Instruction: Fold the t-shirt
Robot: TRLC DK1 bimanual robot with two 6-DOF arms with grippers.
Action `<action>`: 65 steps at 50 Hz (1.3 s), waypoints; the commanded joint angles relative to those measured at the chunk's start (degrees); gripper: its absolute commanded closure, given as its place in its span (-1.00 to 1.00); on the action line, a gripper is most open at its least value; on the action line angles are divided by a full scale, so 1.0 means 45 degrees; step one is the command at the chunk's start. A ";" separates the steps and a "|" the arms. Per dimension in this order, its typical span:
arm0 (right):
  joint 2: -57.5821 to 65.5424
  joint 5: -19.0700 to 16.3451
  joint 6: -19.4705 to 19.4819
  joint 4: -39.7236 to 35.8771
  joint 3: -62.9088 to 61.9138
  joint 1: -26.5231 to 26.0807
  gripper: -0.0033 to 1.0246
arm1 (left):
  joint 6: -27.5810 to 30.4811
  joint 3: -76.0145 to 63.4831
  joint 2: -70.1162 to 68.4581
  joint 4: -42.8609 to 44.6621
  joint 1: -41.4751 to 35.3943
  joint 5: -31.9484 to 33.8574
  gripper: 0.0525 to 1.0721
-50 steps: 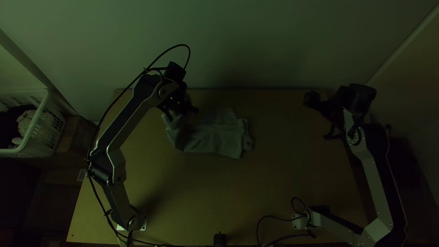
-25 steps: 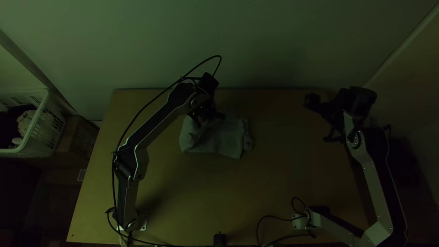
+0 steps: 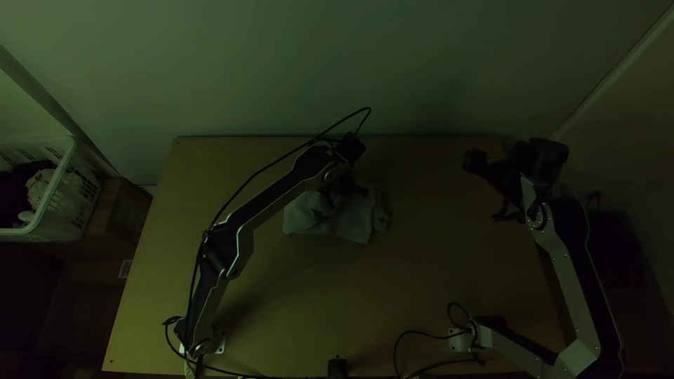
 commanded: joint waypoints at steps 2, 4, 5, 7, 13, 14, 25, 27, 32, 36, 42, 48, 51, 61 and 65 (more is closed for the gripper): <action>-0.0324 -0.0012 0.0250 0.0334 -0.0479 0.0009 -0.91 | -0.0321 0.0489 0.0462 0.0534 -0.0416 -0.0100 0.95; -0.0364 -0.0012 0.0250 0.0412 -0.0577 0.0009 -0.91 | -0.0302 0.0489 0.0579 0.0788 -0.0494 -0.0100 0.95; -0.0383 -0.0012 0.0250 0.0452 -0.0616 0.0009 -0.91 | -0.0302 0.0489 0.0618 0.0886 -0.0533 -0.0081 0.95; -0.0403 -0.0012 0.0270 0.0452 -0.0655 0.0009 -0.91 | -0.0282 0.0489 0.0735 0.1140 -0.0592 -0.0100 0.95; -0.0481 -0.0012 0.0231 0.0491 -0.0811 -0.0030 -0.91 | -0.0204 0.0528 0.0989 0.1589 -0.0826 -0.0061 0.94; -0.0481 -0.0012 0.0231 0.0510 -0.0831 -0.0030 -0.91 | -0.0185 0.0547 0.1048 0.1687 -0.0865 -0.0061 0.90; -0.0637 -0.0012 0.0172 0.0764 -0.1260 0.0009 -0.91 | 0.0675 0.0547 0.1106 0.3093 -0.1295 -0.0041 -0.91; -0.0657 0.0007 0.0153 0.0823 -0.1319 0.0009 -0.91 | 0.0870 0.0547 0.0989 0.3269 -0.1392 0.0095 -0.91; -0.0657 0.0007 0.0114 0.0862 -0.1378 0.0028 -0.91 | 0.1026 0.0547 0.0618 0.3679 -0.1431 0.0115 -0.91; -0.0657 -0.0012 0.0036 0.0920 -0.1397 0.0067 -0.91 | 0.1222 0.0528 0.0364 0.3698 -0.1392 0.0115 -0.92; -0.0598 -0.0012 -0.0101 0.1155 -0.1397 0.0145 -0.91 | 0.1202 0.0372 -0.0065 0.3679 -0.0924 0.0095 -0.91; -0.0442 -0.0012 -0.0375 0.1369 -0.1397 0.0321 -0.91 | 0.1222 0.0000 -0.0749 0.3601 -0.0318 0.0095 -0.92; -0.0422 -0.0012 -0.0511 0.1643 -0.1436 0.0458 -0.91 | 0.1222 -0.0195 -0.1159 0.3601 0.0092 0.0095 -0.92; -0.0578 0.0007 -0.1722 0.3205 -0.1846 0.0848 -0.91 | 0.1593 -0.0800 -0.2702 0.3523 0.1674 0.0095 -0.92; -0.0657 -0.0012 -0.2074 0.3518 -0.1768 0.0868 -0.91 | 0.1710 -0.1074 -0.3347 0.3503 0.2319 0.0115 -0.92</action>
